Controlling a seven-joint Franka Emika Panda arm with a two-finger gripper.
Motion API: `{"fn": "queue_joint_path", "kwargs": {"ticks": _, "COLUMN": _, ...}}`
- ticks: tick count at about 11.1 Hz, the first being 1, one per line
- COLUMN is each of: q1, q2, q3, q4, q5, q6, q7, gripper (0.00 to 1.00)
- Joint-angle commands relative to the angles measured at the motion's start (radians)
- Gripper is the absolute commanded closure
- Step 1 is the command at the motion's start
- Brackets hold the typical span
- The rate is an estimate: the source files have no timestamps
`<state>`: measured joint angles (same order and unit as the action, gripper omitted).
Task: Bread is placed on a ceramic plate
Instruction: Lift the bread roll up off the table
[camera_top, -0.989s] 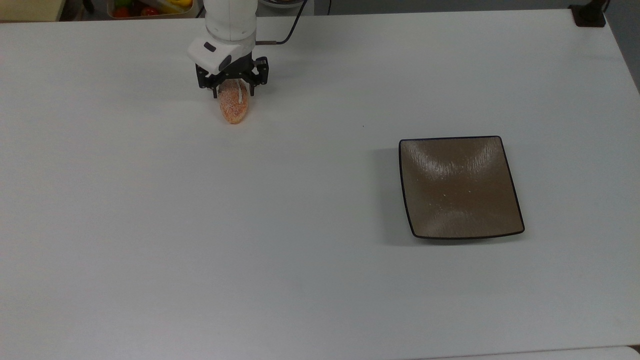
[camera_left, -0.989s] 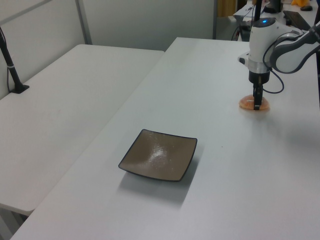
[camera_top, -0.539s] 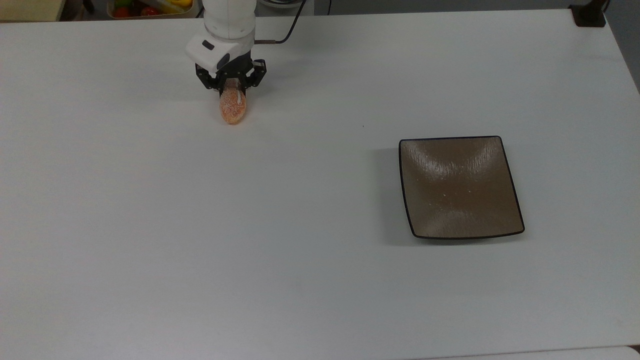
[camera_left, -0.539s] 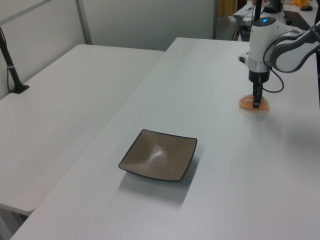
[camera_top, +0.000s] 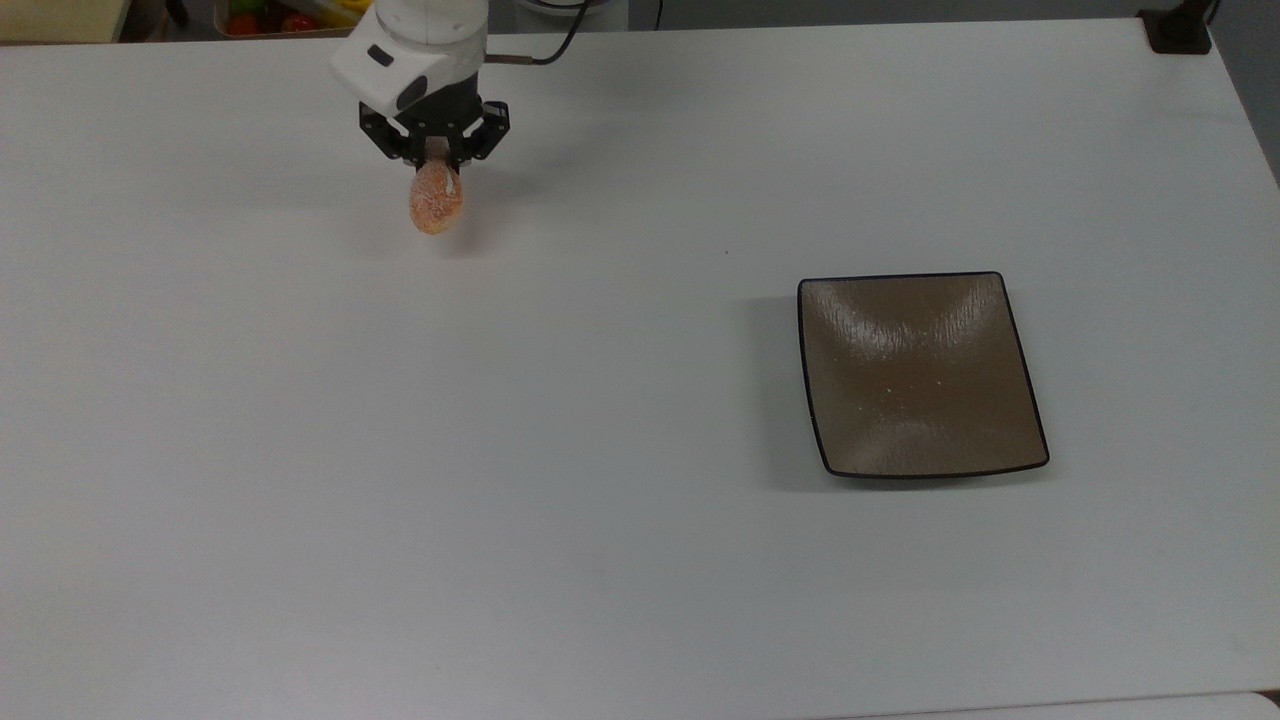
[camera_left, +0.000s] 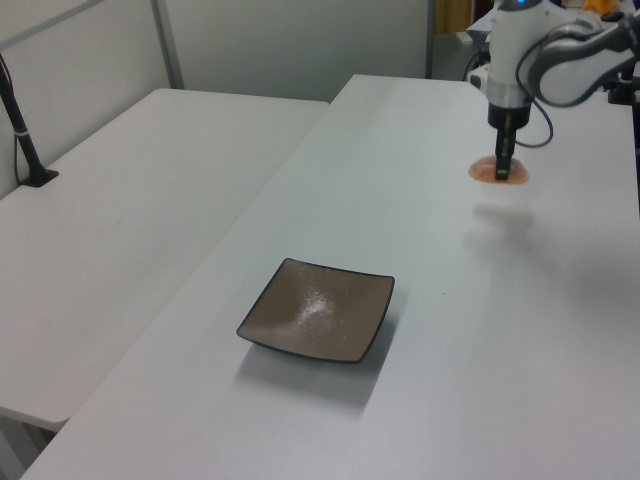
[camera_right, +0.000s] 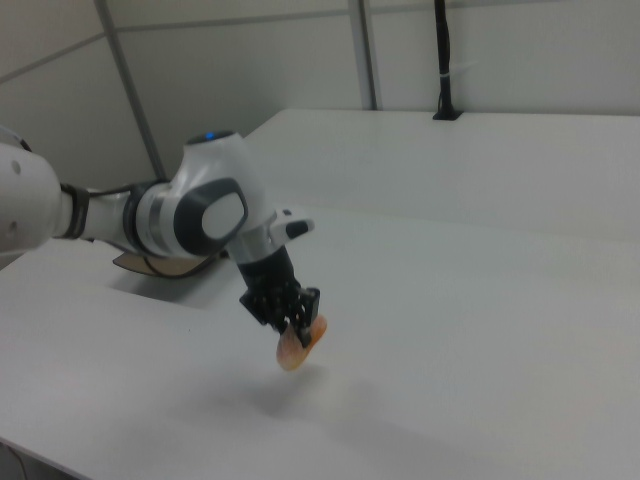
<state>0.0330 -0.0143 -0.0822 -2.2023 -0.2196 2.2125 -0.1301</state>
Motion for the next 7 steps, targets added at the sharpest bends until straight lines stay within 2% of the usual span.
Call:
{"fn": "queue_joint_path", "kwargs": {"ticks": 1, "q1": 0.019, "q2": -0.003, "q3": -0.001, "q4": 0.149, "q5": 0.071, "q6": -0.149, "q7": 0.012, "gripper": 0.69}}
{"fn": "queue_joint_path", "kwargs": {"ticks": 4, "q1": 0.083, "q2": 0.036, "q3": 0.004, "q4": 0.344, "q5": 0.169, "q6": -0.292, "q7": 0.01, "gripper": 0.69}}
{"fn": "queue_joint_path", "kwargs": {"ticks": 5, "q1": 0.115, "q2": 0.049, "q3": 0.007, "q4": 0.392, "q5": 0.183, "q6": -0.303, "q7": 0.013, "gripper": 0.69}}
{"fn": "queue_joint_path", "kwargs": {"ticks": 7, "q1": 0.158, "q2": 0.101, "q3": 0.01, "q4": 0.491, "q5": 0.27, "q6": -0.303, "q7": 0.015, "gripper": 0.69}}
